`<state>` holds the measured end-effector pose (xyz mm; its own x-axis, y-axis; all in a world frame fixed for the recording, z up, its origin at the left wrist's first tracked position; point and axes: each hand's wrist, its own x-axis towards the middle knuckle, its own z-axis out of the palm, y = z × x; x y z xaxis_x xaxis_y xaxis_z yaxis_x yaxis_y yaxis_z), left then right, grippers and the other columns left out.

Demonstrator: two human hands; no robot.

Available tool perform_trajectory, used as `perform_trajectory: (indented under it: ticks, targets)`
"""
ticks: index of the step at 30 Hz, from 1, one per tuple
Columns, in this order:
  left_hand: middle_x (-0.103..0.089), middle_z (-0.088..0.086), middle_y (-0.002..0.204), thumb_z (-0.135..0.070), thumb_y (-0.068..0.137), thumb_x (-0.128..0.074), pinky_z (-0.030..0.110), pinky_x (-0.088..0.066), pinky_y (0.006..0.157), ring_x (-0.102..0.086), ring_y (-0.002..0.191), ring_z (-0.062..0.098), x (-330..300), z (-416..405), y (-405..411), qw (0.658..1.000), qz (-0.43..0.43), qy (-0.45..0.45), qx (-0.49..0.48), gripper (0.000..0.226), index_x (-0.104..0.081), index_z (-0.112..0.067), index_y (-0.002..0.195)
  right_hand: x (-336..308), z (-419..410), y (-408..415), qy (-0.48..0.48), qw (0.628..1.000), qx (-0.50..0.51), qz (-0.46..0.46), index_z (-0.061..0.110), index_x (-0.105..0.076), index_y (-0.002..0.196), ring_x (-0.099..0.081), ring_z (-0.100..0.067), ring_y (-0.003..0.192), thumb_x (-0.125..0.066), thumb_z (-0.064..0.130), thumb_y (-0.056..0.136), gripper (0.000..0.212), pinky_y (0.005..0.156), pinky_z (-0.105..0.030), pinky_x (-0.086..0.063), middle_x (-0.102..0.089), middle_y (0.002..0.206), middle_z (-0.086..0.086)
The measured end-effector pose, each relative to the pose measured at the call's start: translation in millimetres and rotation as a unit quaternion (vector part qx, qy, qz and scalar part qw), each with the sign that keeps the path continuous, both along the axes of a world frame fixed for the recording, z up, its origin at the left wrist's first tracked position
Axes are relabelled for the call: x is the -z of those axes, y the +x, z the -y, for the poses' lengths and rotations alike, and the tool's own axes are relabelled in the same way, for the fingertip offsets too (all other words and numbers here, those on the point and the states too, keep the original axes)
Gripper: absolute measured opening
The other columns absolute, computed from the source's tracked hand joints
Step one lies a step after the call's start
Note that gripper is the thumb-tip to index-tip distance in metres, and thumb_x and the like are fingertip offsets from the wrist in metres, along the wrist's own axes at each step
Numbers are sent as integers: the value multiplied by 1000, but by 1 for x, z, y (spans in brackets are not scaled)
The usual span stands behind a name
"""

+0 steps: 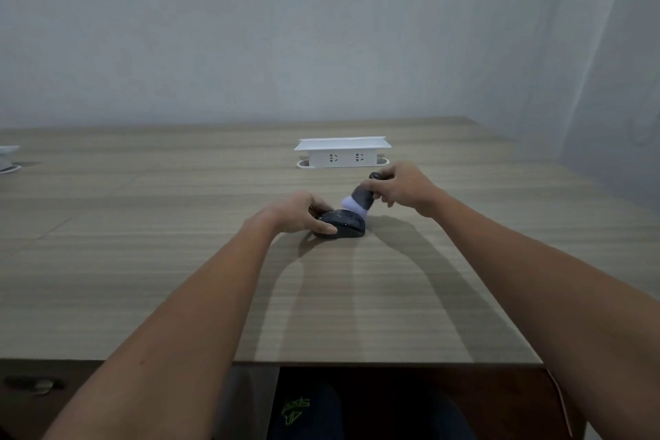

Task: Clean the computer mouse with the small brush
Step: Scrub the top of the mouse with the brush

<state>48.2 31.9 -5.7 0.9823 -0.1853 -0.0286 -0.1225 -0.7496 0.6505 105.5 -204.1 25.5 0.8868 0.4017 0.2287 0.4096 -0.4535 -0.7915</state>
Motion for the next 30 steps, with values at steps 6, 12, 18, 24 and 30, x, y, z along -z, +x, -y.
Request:
perform_trajectory:
  ticks: [6, 12, 18, 24, 30]
  targets:
    - [-78, -4, 98, -29, 74, -84, 39, -53, 98, -72, 100, 17, -2, 0, 1, 1000, 0, 18, -12, 35, -77, -23, 108, -3, 3, 7, -131, 990, 30, 38, 4, -64, 67, -54, -18, 49, -70, 17, 87, 25, 44, -22, -44, -64, 66, -10]
    - [-79, -4, 89, -37, 69, -87, 37, -54, 89, -72, 88, 16, -4, 5, -1, 998, 19, 37, -36, 34, -79, -22, 99, -5, 5, 2, -55, 998, -36, -13, 9, -66, 66, -53, -10, 47, -72, 20, 88, 26, 46, -21, -46, -65, 63, -3]
    - [-79, 1, 85, -43, 65, -88, 33, -52, 77, -70, 78, 17, -2, 7, 0, 997, 27, 44, -54, 38, -79, -19, 93, -5, 10, 2, 5, 1000, -2, -19, 8, -69, 72, -50, -11, 48, -72, 18, 88, 19, 49, -22, -46, -64, 66, -6]
    - [-79, 4, 87, -42, 64, -89, 37, -54, 78, -72, 84, 22, -3, 11, -3, 996, 36, 46, -69, 40, -80, -16, 93, -4, 8, 5, -125, 992, 7, 26, 11, -65, 63, -54, -14, 50, -70, 17, 87, 25, 45, -22, -46, -66, 64, -6]
    - [-78, -1, 78, -46, 61, -89, 27, -47, 65, -66, 70, 13, -1, 11, -3, 995, 45, 39, -74, 38, -80, -19, 86, -5, 5, 2, -92, 995, -39, 9, 6, -69, 72, -53, -11, 47, -71, 21, 88, 22, 43, -20, -45, -65, 62, -3]
